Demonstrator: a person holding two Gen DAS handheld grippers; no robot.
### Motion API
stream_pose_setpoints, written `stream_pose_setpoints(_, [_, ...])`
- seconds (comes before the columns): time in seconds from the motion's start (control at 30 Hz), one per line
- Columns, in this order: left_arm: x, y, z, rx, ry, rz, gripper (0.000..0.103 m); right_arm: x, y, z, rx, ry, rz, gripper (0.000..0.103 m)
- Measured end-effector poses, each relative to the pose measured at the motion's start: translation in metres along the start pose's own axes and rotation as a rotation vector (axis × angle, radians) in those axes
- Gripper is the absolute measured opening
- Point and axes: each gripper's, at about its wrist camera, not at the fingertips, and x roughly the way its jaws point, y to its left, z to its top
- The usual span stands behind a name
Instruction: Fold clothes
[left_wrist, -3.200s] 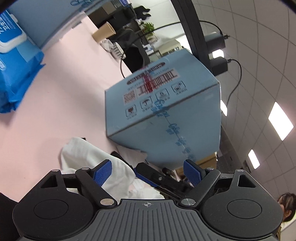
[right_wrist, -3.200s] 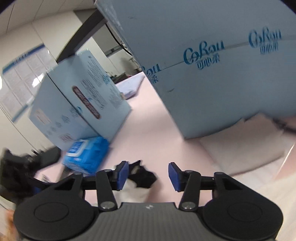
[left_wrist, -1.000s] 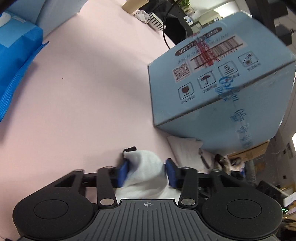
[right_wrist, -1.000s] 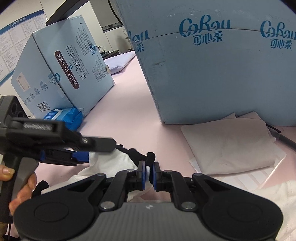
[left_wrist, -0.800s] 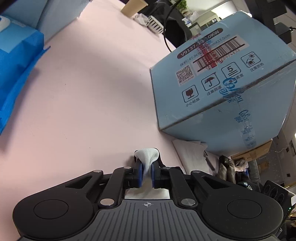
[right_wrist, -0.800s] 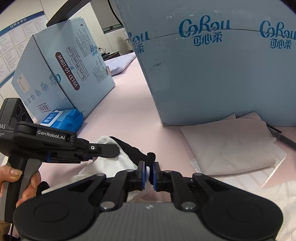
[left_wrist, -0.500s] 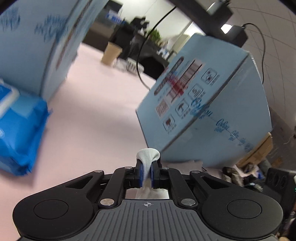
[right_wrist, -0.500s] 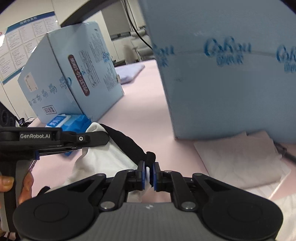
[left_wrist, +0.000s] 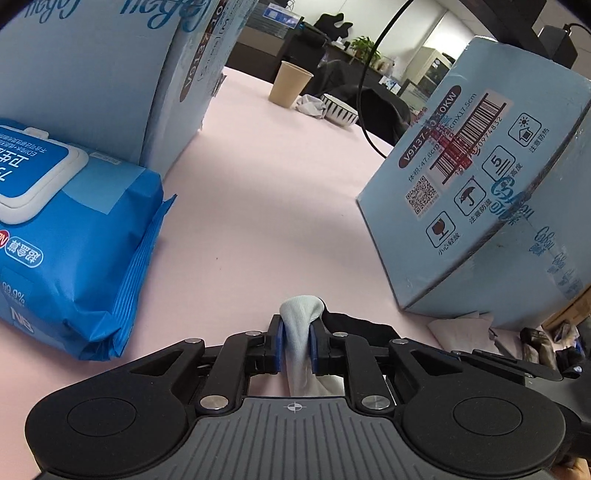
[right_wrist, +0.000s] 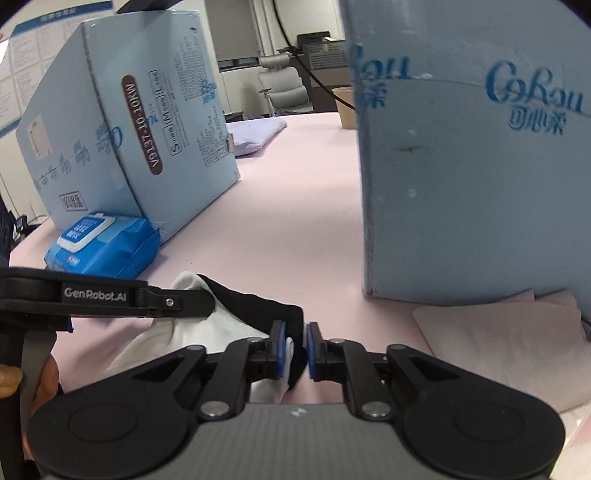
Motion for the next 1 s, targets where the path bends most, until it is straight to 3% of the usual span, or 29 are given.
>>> stream_pose_setpoints(0.13, [0.0, 0.022, 0.009, -0.163, 0.048, -0.091, 0.024, -0.008, -0.014, 0.003, 0.082, 0.012, 0.027, 0.036])
stream_pose_setpoints(0.23, [-0.007, 0.013, 0.012, -0.086, 0.023, -0.021, 0.028, -0.014, -0.014, 0.007, 0.07, -0.002, 0.009, 0.042])
stream_pose_setpoints(0.33, [-0.015, -0.005, 0.012, 0.014, -0.044, 0.084, 0.033, -0.017, -0.012, 0.014, 0.064, -0.011, -0.037, 0.041])
stream_pose_setpoints(0.43, [-0.017, -0.005, 0.015, -0.007, -0.036, 0.045, 0.04, -0.023, -0.019, 0.016, 0.132, -0.018, 0.03, 0.037])
stream_pose_setpoints(0.5, [-0.026, -0.008, 0.017, 0.019, -0.095, 0.102, 0.041, -0.031, -0.017, 0.014, 0.118, -0.034, 0.043, 0.037])
stream_pose_setpoints(0.57, [-0.035, -0.008, 0.021, 0.024, -0.129, 0.092, 0.044, -0.038, -0.015, 0.013, 0.121, -0.049, 0.07, 0.037])
stream_pose_setpoints(0.6, [-0.04, -0.006, 0.021, -0.006, -0.122, 0.042, 0.044, -0.041, -0.016, 0.013, 0.134, -0.054, 0.089, 0.037])
stream_pose_setpoints(0.67, [-0.046, -0.005, 0.021, -0.034, -0.123, -0.048, 0.046, -0.043, -0.019, 0.012, 0.204, -0.041, 0.212, 0.033])
stream_pose_setpoints(0.77, [-0.046, -0.006, 0.018, -0.097, -0.075, -0.193, 0.063, -0.034, -0.019, 0.005, 0.29, 0.038, 0.338, 0.029])
stream_pose_setpoints(0.87, [-0.03, -0.002, 0.01, -0.179, 0.029, -0.299, 0.064, -0.027, -0.016, -0.007, 0.307, 0.104, 0.305, 0.029])
stream_pose_setpoints(0.93, [-0.022, -0.004, 0.004, -0.138, 0.066, -0.234, 0.064, -0.028, -0.011, -0.014, 0.268, 0.129, 0.284, 0.029])
stream_pose_setpoints(1.0, [-0.017, -0.002, -0.002, -0.07, 0.068, -0.115, 0.061, -0.026, -0.005, -0.019, 0.233, 0.148, 0.266, 0.026])
